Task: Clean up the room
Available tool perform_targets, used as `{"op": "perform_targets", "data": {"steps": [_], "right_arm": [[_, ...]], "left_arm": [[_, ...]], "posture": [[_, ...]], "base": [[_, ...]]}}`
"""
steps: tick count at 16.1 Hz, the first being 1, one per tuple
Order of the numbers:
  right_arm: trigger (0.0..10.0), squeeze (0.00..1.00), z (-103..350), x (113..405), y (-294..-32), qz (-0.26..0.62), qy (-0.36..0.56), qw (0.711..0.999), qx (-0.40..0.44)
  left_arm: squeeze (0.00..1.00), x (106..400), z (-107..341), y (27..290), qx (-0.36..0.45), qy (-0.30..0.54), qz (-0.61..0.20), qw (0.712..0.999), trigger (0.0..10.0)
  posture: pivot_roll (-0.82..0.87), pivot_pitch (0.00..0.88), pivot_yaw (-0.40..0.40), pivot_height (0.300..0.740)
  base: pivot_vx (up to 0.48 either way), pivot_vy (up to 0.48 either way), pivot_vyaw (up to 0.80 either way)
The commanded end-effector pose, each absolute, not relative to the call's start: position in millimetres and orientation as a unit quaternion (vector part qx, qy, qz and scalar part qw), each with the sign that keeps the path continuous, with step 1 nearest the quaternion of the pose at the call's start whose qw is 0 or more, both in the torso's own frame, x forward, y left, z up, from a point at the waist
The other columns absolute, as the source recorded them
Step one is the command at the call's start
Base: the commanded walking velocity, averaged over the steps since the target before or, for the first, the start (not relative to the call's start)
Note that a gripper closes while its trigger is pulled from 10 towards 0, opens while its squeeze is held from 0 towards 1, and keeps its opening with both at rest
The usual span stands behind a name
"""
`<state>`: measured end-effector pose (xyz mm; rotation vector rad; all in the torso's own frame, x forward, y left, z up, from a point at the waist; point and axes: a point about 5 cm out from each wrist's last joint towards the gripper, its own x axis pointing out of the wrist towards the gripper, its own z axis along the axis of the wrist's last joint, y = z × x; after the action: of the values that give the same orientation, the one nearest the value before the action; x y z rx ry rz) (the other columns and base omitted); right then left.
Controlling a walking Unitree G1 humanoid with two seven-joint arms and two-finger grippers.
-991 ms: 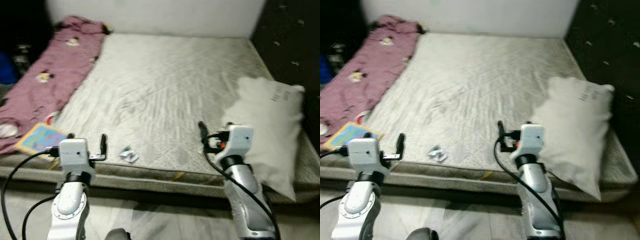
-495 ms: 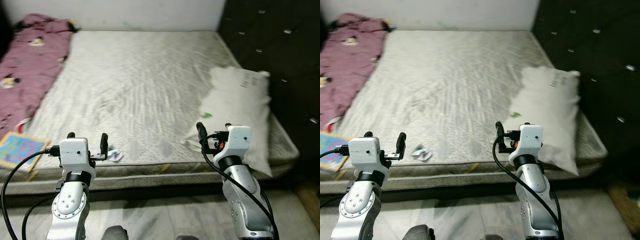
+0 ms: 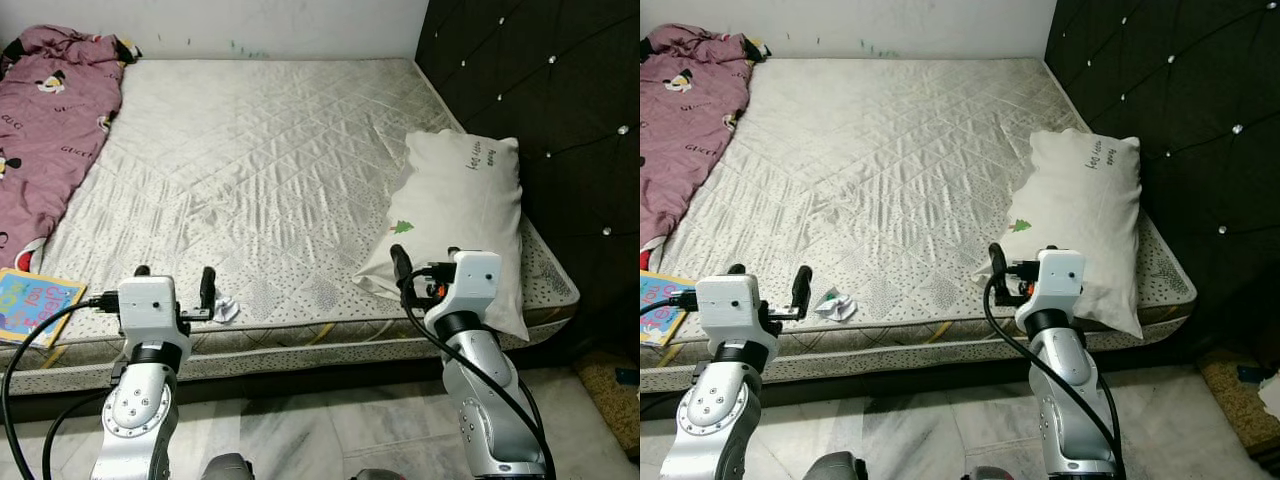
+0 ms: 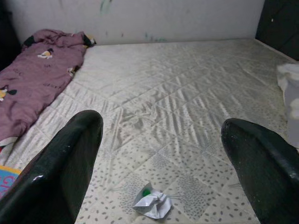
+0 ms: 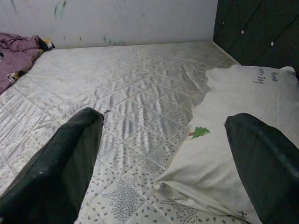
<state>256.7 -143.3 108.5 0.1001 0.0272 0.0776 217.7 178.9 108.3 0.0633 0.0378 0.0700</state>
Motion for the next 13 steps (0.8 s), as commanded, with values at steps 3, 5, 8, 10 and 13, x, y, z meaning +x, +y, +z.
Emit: {"op": "perform_targets", "data": {"steps": [3,5,8,10,13], "right_arm": [[10.0,0.0,106.8,257.3,-144.0,0.041,0.021,0.998,0.049],[10.0,0.0,106.0,257.0,-143.9,0.042,0.022,0.998,0.049],[10.0,0.0,105.8,256.8,-143.7,0.044,0.022,0.998,0.048],[10.0,0.0,105.8,257.0,-143.5,0.045,0.022,0.998,0.047],[10.0,0.0,106.3,257.2,-143.4,0.045,0.022,0.998,0.047]], "left_arm": [[0.0,217.1,110.4,178.9,0.032,0.014,0.03,0.999,10.0],[0.0,216.7,110.2,178.4,0.032,0.014,0.027,0.999,10.0],[0.0,216.3,109.9,178.0,0.031,0.015,0.026,0.999,10.0],[0.0,216.3,109.8,178.0,0.031,0.015,0.025,0.999,10.0],[0.0,216.6,110.2,178.0,0.032,0.015,0.025,0.999,10.0]], "posture": [[0.02,0.06,-0.045,0.74],[0.03,0.057,-0.046,0.74],[0.03,0.058,-0.046,0.74],[0.03,0.058,-0.046,0.74],[0.02,0.064,-0.045,0.74]], "base": [[0.29,0.0,0.0],[0.309,0.0,0.0],[0.326,0.0,0.0],[0.324,0.0,0.0],[0.212,0.0,0.0]]}}
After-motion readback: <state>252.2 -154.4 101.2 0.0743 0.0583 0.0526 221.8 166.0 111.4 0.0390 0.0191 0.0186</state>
